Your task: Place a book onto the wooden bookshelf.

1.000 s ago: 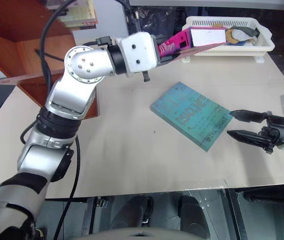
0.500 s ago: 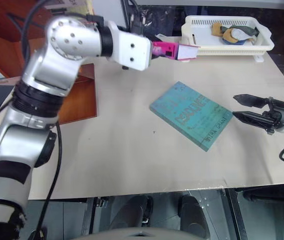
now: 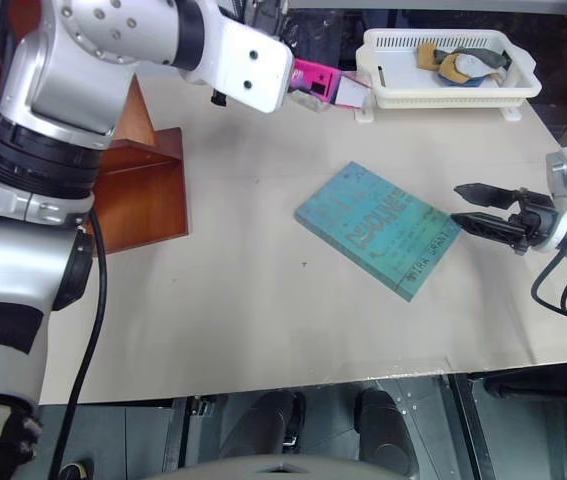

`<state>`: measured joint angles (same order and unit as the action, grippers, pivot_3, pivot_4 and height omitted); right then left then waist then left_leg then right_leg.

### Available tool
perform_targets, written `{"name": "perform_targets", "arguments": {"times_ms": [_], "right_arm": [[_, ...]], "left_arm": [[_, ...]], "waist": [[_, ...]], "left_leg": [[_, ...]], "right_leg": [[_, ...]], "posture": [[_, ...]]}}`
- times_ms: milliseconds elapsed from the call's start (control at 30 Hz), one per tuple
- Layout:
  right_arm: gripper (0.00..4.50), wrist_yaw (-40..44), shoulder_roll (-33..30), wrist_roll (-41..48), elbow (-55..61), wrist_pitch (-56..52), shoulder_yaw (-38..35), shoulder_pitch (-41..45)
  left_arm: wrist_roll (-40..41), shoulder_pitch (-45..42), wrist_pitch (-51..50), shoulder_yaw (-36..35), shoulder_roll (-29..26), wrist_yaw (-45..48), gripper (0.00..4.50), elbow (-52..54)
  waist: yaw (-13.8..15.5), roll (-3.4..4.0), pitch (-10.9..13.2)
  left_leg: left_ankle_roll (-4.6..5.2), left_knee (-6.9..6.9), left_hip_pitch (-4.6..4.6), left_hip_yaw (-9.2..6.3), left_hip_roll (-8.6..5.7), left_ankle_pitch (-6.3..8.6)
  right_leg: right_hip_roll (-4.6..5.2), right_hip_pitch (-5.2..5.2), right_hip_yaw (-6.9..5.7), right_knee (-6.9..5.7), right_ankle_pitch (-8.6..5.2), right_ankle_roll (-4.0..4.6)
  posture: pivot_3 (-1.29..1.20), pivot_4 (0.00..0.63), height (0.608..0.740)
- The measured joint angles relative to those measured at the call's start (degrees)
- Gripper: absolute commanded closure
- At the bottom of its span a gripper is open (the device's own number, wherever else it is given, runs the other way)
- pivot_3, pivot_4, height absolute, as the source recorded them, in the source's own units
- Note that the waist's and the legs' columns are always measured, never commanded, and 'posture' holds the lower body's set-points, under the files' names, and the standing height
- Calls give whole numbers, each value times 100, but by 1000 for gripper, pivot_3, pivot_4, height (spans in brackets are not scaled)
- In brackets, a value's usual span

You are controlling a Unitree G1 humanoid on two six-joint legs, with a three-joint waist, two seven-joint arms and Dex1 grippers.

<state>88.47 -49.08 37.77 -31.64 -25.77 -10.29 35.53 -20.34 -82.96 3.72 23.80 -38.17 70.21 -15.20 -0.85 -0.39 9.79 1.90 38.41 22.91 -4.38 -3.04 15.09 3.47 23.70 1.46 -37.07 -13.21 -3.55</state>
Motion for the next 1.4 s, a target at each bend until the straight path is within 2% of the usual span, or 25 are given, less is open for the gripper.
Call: {"name": "perform_targets", "arguments": {"times_ms": [267, 533, 900, 1400], "right_arm": [[0, 18, 0, -74, -315, 155, 205, 222], [0, 38, 41, -161, -734, 356, 602, 622], [0, 54, 149, -187, -1209, 568, 954, 1070], [0, 65, 302, -256, -1739, 891, 1154, 1398]], "left_arm": [[265, 281, -683, -137, -98, 383, 3237, 581], [646, 496, -1258, -467, -772, 873, 3237, 1041], [1030, 494, -1777, -652, -1151, 1230, 3237, 1640], [1143, 453, -2030, -998, -2136, 1561, 3237, 1980]], "waist": [[-15, 11, 7], [-34, 18, 23], [-28, 18, 27], [-143, 18, 35]], "left_leg": [[-1, 3, -3, 4, 5, 0], [-1, 8, -3, 8, 8, -1], [-1, 18, -3, 9, 10, -1], [-1, 23, -4, 10, 12, 0]], "right_leg": [[-4, 2, 5, -10, 0, 0], [-9, 8, 10, -22, -1, 1], [-11, 8, 11, -32, -1, 1], [-14, 8, 12, -40, -1, 1]], "posture": [[0, 150, 740], [0, 150, 740], [0, 150, 740], [0, 150, 740]]}}
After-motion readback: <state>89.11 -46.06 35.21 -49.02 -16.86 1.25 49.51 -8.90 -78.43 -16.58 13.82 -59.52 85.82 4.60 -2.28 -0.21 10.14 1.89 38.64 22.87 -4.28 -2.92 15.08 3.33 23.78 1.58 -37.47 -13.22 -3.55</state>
